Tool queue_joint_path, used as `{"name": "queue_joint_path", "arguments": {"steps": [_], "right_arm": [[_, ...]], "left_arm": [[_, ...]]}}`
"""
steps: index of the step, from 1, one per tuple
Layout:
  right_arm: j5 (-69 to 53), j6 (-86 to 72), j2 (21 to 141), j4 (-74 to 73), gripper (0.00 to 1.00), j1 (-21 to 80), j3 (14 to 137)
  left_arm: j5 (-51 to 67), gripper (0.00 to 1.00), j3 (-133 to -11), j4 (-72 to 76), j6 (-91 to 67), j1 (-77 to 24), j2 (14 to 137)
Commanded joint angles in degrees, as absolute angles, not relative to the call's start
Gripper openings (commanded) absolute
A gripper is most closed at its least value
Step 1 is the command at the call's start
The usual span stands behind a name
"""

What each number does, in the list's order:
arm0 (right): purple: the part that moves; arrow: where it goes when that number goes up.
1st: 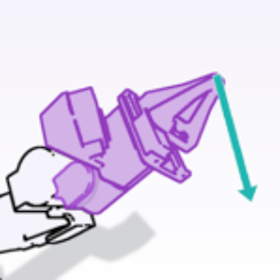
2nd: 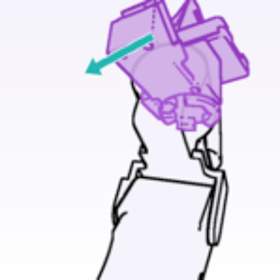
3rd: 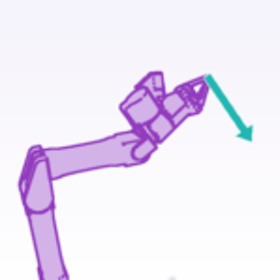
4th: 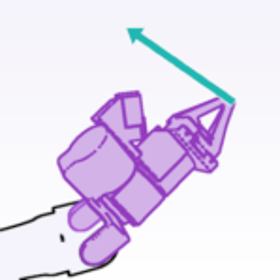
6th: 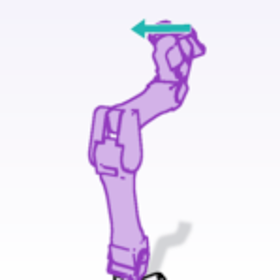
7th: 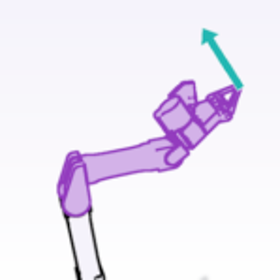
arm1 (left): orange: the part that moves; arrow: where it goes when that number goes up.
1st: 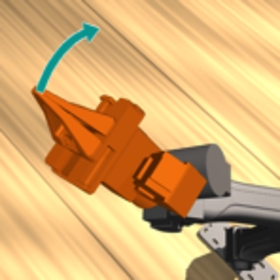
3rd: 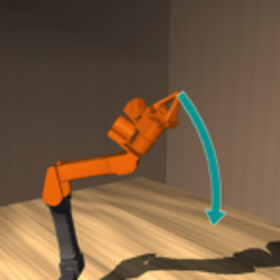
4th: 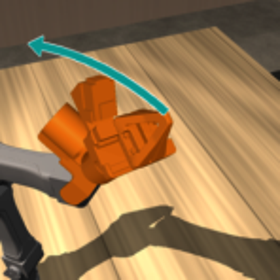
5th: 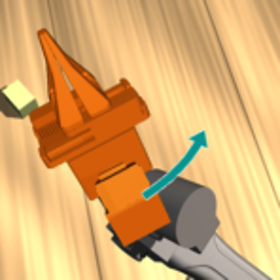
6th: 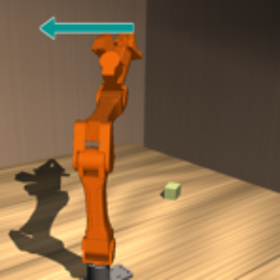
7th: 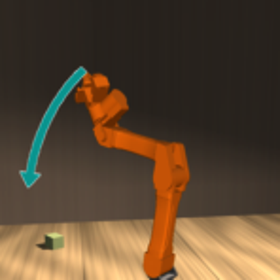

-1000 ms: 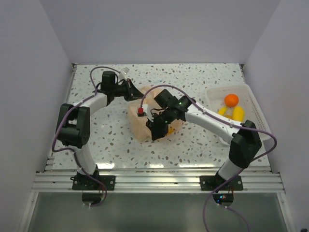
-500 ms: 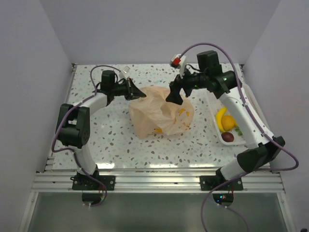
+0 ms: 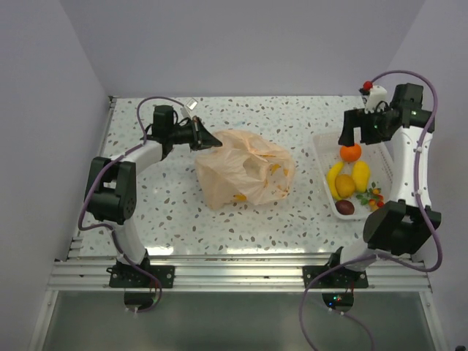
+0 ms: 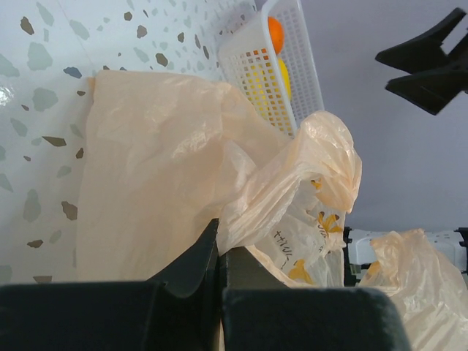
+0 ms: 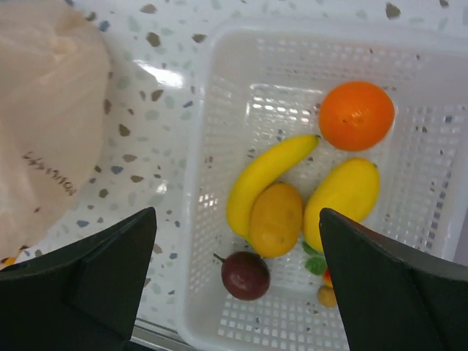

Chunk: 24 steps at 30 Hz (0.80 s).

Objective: Place the fake fruits into the plastic bag and tie a complex knot

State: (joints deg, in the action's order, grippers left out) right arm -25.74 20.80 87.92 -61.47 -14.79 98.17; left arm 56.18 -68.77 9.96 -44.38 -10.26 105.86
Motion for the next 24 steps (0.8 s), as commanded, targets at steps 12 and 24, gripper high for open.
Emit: {"name": "queue_joint_path", "arguments": {"steps": [12,24], "right_arm": [[-6.51,14.24,109.59,-48.61,0.97,-17.32,98.35],[-3.43,11.87,115.22,-38.5,0.97,-16.88,94.22]], "left_arm": [[57.39,0.0,-69.17,11.95,-42.72,-10.2,103.18],[57.22,0.0,-69.61,13.18,-43.59,-10.28,103.71]]}}
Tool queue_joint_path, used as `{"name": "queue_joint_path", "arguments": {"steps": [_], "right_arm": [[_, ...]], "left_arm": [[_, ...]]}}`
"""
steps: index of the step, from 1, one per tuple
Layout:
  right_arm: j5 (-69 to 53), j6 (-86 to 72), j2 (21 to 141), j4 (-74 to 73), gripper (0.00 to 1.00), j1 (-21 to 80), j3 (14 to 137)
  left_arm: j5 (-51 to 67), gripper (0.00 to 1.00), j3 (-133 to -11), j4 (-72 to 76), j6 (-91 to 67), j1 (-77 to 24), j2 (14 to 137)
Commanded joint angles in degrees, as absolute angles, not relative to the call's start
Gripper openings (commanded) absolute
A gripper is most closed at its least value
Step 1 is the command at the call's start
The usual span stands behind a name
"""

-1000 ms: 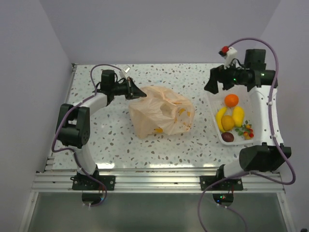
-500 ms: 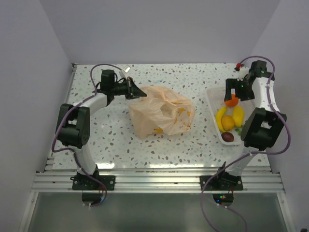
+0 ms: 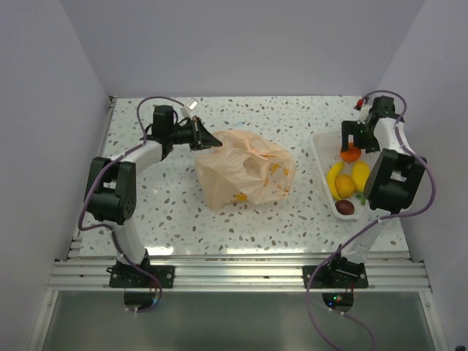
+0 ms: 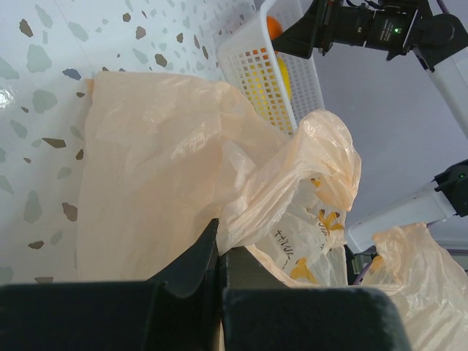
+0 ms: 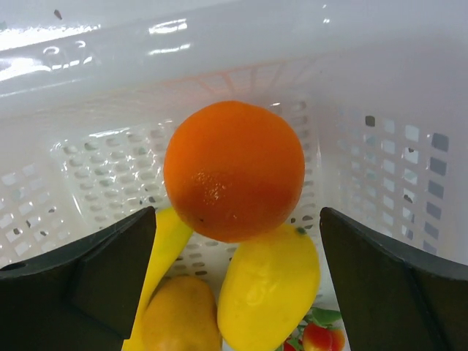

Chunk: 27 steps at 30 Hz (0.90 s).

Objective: Place the fake fruits into the plastic bag and tie a complex knot

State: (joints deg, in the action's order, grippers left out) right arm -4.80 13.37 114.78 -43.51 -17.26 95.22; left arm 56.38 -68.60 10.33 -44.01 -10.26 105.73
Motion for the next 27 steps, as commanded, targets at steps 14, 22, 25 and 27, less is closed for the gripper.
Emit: {"name": "queue_joint_path", "arguments": {"steps": [14,22,25,27], "right_arm": [[-12.82,12.22,109.7,-44.99,0.38,-16.61,96.76],[-34.05,11.25,95.99,-53.08,0.22,-15.82,102.3],[-39.09,9.5,93.26,-52.74,0.18,-10.92,103.53],[-40.25,7.31,92.03,-51.16,0.18,-4.42,102.49]], "left_arm": [[57.66,0.0,-68.2,12.4,-42.8,-10.46,103.27],[58.44,0.0,-68.29,11.95,-42.1,-10.46,103.71],[59.06,0.0,-68.29,12.13,-42.36,-10.46,103.89],[59.5,0.0,-68.29,12.13,-42.28,-10.37,103.8]]}}
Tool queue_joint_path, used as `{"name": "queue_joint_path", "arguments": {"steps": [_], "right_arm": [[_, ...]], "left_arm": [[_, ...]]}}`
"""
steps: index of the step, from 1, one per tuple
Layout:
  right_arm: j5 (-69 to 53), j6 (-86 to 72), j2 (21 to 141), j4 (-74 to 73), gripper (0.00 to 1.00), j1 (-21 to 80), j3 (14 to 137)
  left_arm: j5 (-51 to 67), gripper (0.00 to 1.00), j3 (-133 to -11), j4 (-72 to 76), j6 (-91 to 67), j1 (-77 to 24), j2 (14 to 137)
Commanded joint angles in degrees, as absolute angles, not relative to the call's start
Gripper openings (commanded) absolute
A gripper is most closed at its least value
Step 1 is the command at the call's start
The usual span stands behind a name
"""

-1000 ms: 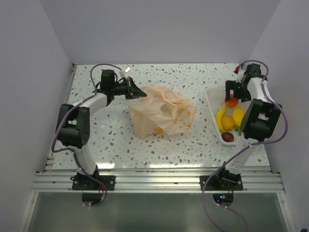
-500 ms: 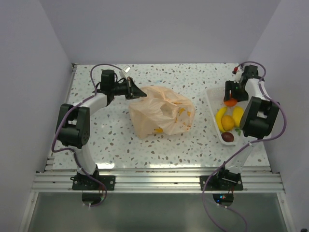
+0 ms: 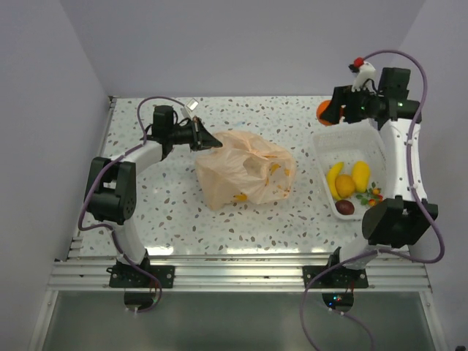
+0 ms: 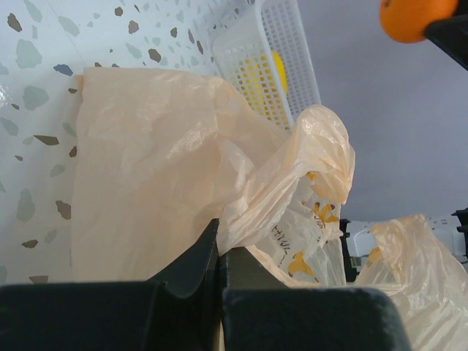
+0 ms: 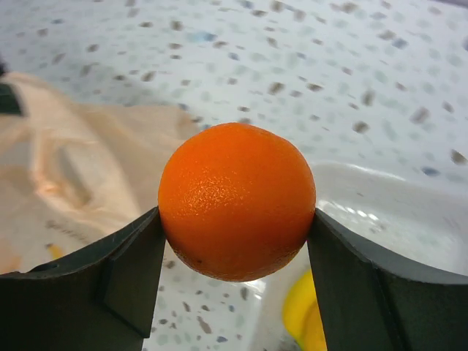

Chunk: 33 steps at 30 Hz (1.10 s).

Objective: Place the fake fruits into the plastic bag and tie a complex knot

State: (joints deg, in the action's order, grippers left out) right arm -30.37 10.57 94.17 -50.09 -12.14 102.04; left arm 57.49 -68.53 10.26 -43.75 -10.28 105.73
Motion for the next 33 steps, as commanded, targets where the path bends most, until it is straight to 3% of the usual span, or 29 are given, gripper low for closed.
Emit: {"name": "queue_joint_path", "arguments": {"steps": [1,10,18,23,25,27,29,31,33], "right_arm": [[-40.86,6.6,90.89,-48.46,0.17,-0.31,101.78],[-35.42,8.52,92.11,-43.77,0.17,25.63,99.06],[-33.75,10.02,94.56,-45.7,0.17,34.62,98.18],[-22.52,10.72,98.26,-45.71,0.18,35.68,96.59],[-18.65,9.5,99.75,-44.48,0.25,35.77,96.59],[-13.9,7.57,100.11,-43.07,0.39,35.68,96.77],[-9.86,6.07,99.76,-39.74,0.45,35.68,96.42],[-8.71,4.75,99.67,-37.89,0.62,35.77,96.59],[-9.05,4.4,100.02,-38.66,0.74,35.68,98.17]], "left_arm": [[59.5,0.0,-68.12,12.3,-42.45,-10.46,103.71],[60.12,0.0,-67.68,13.45,-42.98,-10.46,103.62],[60.82,0.0,-67.24,16.43,-45.78,-10.46,104.33],[61.87,0.0,-66.62,19.95,-48.6,-10.46,105.2],[62.4,0.0,-66.18,21.53,-49.56,-10.37,105.55],[63.02,0.0,-65.83,22.58,-50.79,-10.37,105.91],[63.28,0.0,-65.83,22.94,-50.98,-10.37,106.26],[63.63,0.0,-66.18,22.94,-51.06,-10.37,106.7],[64.07,0.0,-66.44,23.29,-51.68,-10.2,107.4]]}}
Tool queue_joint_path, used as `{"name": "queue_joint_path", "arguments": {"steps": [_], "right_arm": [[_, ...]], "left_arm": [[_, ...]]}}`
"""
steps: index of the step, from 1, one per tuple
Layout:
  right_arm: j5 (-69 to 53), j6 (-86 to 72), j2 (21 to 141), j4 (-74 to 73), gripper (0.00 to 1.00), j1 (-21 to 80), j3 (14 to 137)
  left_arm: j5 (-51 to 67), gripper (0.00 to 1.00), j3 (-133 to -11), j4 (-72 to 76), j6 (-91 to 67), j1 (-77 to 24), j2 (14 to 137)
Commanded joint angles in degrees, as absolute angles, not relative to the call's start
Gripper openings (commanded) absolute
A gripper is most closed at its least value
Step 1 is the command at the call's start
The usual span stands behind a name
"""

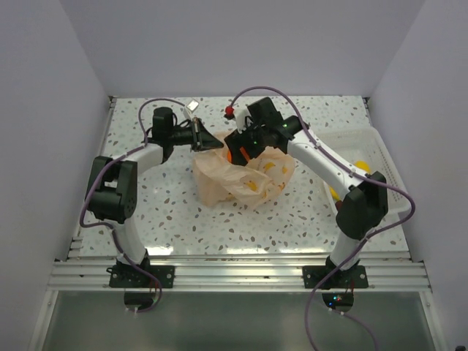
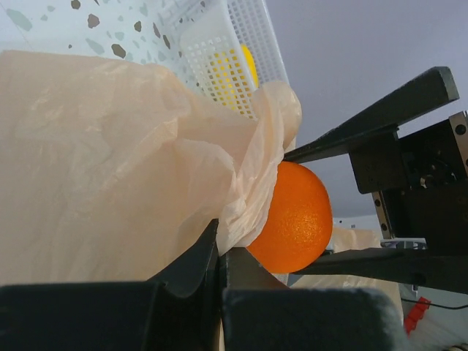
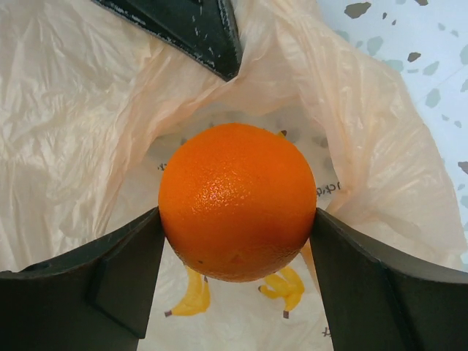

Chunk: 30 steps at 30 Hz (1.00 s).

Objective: Place the fake fruits into the plastic bag and tie a complex knot

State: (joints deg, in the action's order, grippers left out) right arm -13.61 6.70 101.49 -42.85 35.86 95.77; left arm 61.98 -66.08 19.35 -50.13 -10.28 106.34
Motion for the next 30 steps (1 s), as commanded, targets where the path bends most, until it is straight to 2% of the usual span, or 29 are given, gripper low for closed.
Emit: {"name": "queue_joint_path", "arguments": {"steps": [1,3,5,11,14,18,23,30], "right_arm": [[-9.49,4.39,100.28,-39.63,0.82,35.77,98.96],[-11.67,4.39,99.94,-41.65,0.85,35.77,100.98],[-13.35,4.39,97.66,-42.01,0.98,35.77,100.99],[-14.94,6.15,92.91,-45.52,0.99,34.98,101.69],[-19.32,5.19,89.83,-47.89,0.99,28.5,101.86],[-24.61,7.99,87.72,-54.74,0.99,9.47,100.12],[-19.88,16.86,88.77,-61.52,0.99,-8.57,93.7],[-4.67,16.01,92.9,-57.05,0.98,-18.79,87.37]], "left_arm": [[64.16,0.0,-66.62,23.29,-51.85,-10.11,107.58],[64.34,0.0,-66.97,23.2,-52.03,-9.93,108.28],[64.34,0.0,-67.06,23.29,-52.12,-9.58,108.72],[64.16,0.0,-66.97,23.82,-52.47,-9.58,109.25],[64.34,0.0,-66.97,23.38,-51.86,-9.49,108.64],[64.25,0.0,-67.24,20.31,-49.31,-9.4,107.93],[64.16,0.0,-67.24,20.21,-49.13,-9.4,107.4],[63.81,0.0,-67.15,19.6,-48.69,-9.41,106.7]]}}
